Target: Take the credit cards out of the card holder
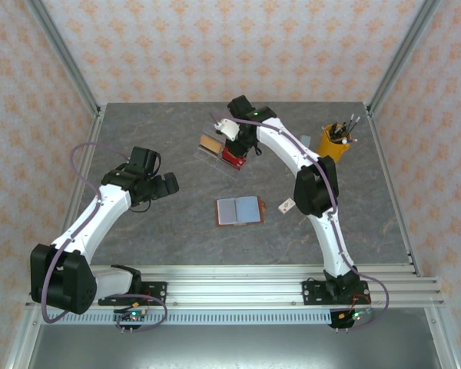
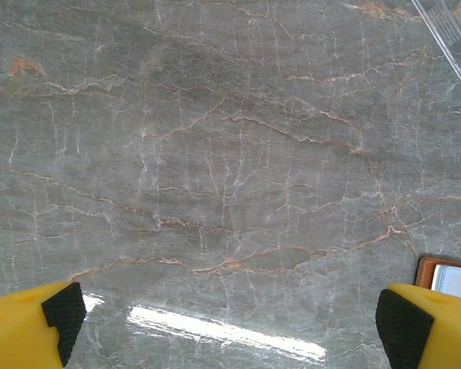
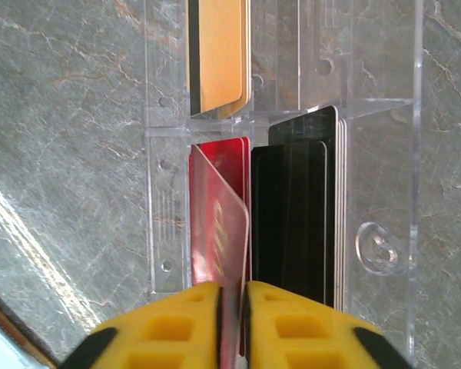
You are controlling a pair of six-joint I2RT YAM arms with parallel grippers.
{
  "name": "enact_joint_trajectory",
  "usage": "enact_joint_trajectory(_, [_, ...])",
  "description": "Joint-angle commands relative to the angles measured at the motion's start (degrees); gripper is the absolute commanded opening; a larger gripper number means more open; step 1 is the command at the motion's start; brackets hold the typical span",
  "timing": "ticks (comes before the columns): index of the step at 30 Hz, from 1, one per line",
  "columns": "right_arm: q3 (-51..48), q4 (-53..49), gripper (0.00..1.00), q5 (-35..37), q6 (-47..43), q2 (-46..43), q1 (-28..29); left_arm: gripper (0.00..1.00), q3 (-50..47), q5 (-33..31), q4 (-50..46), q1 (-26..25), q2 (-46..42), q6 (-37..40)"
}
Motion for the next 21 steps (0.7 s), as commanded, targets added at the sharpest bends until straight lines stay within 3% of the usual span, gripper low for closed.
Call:
enact_joint_trajectory(1, [3.5, -2.2, 0.22, 1.4, 1.1, 0.8, -0.2, 1.00, -0.8, 0.0, 0.1, 0.4, -0.1, 0.2])
enact_joint_trajectory(8, [4.2, -2.2, 0.29, 0.3, 7.1, -2.1, 0.0, 1.00, -0.7, 0.6, 0.2, 0.4, 0.2, 0.0])
enact_joint_trajectory(13, [1.2, -1.9, 0.32, 1.9, 17.3, -6.6, 0.2, 1.00, -0.7, 1.0, 0.4, 0.4, 0.3, -0.3])
enact_joint_trajectory(21, [-25.0, 9.6, 0.44, 1.3, 38.9, -22.8, 2.5, 1.00, -1.6, 3.3, 1.8, 0.5, 0.6, -1.5])
